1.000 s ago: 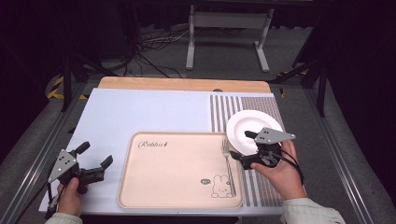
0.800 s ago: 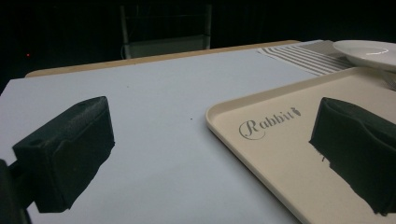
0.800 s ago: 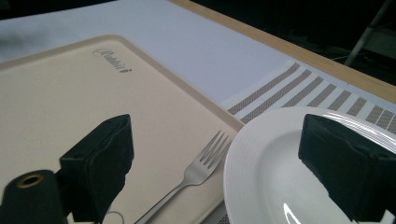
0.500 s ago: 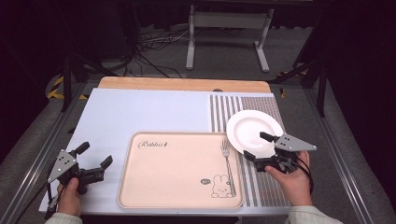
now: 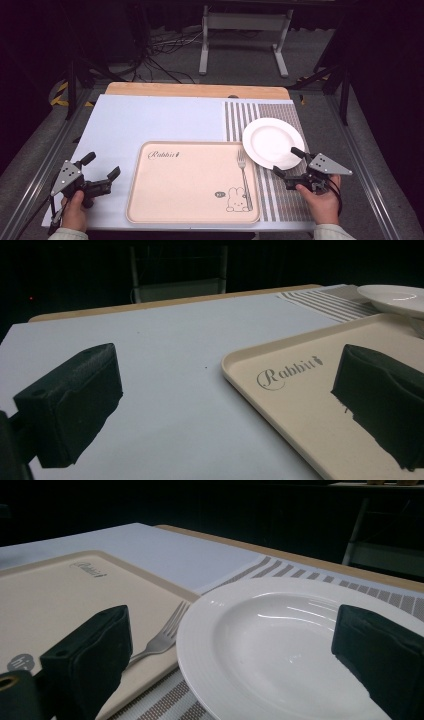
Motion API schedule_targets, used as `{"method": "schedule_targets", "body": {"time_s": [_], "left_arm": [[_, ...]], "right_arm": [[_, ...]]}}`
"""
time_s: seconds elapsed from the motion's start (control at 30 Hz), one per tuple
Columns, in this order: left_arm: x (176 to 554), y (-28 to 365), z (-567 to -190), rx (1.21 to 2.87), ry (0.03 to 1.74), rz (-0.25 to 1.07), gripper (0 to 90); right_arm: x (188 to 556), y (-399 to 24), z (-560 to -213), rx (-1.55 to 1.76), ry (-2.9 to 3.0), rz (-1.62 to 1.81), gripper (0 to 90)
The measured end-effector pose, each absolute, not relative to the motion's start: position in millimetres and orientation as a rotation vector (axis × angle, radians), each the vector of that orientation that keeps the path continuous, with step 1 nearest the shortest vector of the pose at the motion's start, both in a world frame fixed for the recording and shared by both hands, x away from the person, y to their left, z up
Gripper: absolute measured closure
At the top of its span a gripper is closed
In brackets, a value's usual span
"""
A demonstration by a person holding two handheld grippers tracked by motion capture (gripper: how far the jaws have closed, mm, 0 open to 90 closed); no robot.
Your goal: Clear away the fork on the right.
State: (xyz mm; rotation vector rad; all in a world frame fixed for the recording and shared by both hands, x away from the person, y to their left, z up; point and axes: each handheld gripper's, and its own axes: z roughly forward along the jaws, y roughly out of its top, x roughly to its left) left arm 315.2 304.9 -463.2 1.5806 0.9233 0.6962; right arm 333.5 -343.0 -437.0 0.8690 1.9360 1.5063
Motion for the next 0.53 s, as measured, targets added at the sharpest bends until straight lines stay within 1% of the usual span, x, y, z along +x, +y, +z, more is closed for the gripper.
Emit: {"method": "schedule_targets", "body": {"time_s": [0.27, 0.53], "left_arm": [[314.7, 305.6, -462.8, 1.580, 0.924, 0.703, 0.3], [314.1, 305.4, -462.6, 1.584, 0.925, 0.711, 0.3]], "right_arm": [[334.1, -358.2, -452.0, 0.921, 1.926, 1.519, 3.2], [333.5, -361.0, -451.2, 0.946, 1.915, 1.528, 3.1]]}}
